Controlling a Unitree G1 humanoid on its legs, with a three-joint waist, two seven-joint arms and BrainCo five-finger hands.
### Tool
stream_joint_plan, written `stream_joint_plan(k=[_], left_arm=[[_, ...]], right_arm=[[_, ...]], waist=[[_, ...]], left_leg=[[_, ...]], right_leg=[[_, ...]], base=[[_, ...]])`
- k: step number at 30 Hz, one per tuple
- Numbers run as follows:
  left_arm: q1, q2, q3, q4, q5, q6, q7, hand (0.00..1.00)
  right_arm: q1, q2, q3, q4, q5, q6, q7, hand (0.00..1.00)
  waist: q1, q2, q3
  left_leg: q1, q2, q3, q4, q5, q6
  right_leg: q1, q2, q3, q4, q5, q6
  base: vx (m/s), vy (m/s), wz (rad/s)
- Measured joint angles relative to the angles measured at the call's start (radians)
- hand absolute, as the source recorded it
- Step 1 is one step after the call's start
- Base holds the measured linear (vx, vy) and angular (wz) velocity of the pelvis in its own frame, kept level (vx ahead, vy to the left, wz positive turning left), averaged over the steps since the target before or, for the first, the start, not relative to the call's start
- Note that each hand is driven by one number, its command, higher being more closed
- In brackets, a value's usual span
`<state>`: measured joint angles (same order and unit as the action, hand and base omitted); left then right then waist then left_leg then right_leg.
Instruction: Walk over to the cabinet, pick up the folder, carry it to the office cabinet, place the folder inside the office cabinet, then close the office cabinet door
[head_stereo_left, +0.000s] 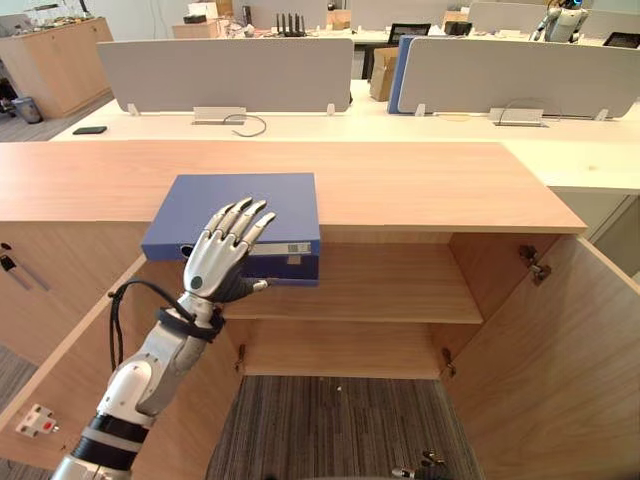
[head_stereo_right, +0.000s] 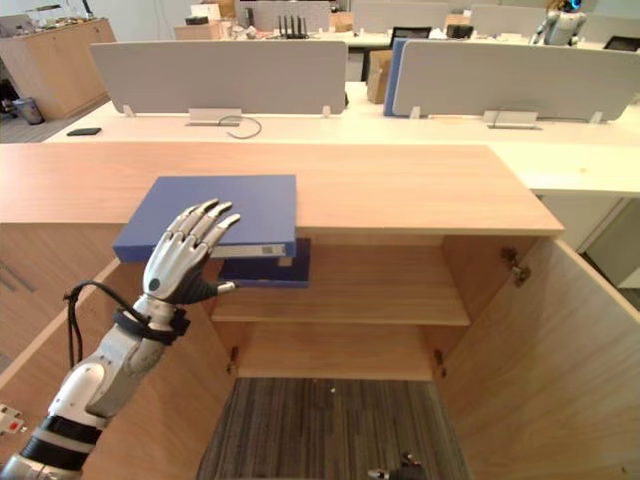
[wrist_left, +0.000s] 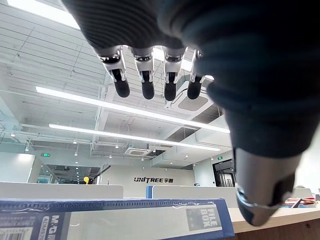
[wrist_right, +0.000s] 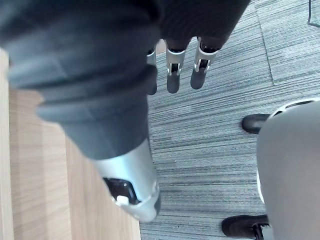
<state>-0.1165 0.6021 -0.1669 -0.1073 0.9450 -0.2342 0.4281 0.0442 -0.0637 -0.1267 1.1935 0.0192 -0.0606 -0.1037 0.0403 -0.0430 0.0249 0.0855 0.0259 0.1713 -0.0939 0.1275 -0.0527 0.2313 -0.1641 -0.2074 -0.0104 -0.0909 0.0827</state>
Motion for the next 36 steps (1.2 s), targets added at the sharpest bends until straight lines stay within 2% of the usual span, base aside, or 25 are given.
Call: stream_joint_plan(k=[17,26,36], left_arm=[[-0.123,0.040,0.003,0.210,0.046,0.069,0.024,0.00],[-0.204,0.104,-0.047,0.342,0.086,0.080,0.023,0.00],[-0.257,0.112,-0.102,0.462,0.103,0.087,-0.001,0.00]], right_arm=[[0.013,0.001,-0.001,-0.023,0.002,-0.001,-0.002,0.00],[0.034,0.001,0.000,-0.046,-0.001,-0.003,-0.006,0.00],[0.039,0.001,0.000,-0.054,0.000,-0.003,-0.006,0.00]], waist=[[-0.025,-0.010,-0.002],[-0.031,-0.020,-0.009],[-0.049,-0.025,-0.015]], left_leg=[[0.006,0.000,0.019,0.000,-0.011,-0.006],[0.020,-0.002,0.044,0.000,-0.022,-0.004],[0.022,-0.001,0.051,0.000,-0.023,-0.005]], right_leg=[[0.000,-0.001,0.020,-0.005,0.001,0.000],[0.001,-0.006,0.040,-0.007,0.001,0.000],[0.001,-0.007,0.044,-0.009,0.001,0.000]], base=[[0.00,0.007,-0.02],[-0.02,0.022,-0.08],[0.00,0.001,0.00]])
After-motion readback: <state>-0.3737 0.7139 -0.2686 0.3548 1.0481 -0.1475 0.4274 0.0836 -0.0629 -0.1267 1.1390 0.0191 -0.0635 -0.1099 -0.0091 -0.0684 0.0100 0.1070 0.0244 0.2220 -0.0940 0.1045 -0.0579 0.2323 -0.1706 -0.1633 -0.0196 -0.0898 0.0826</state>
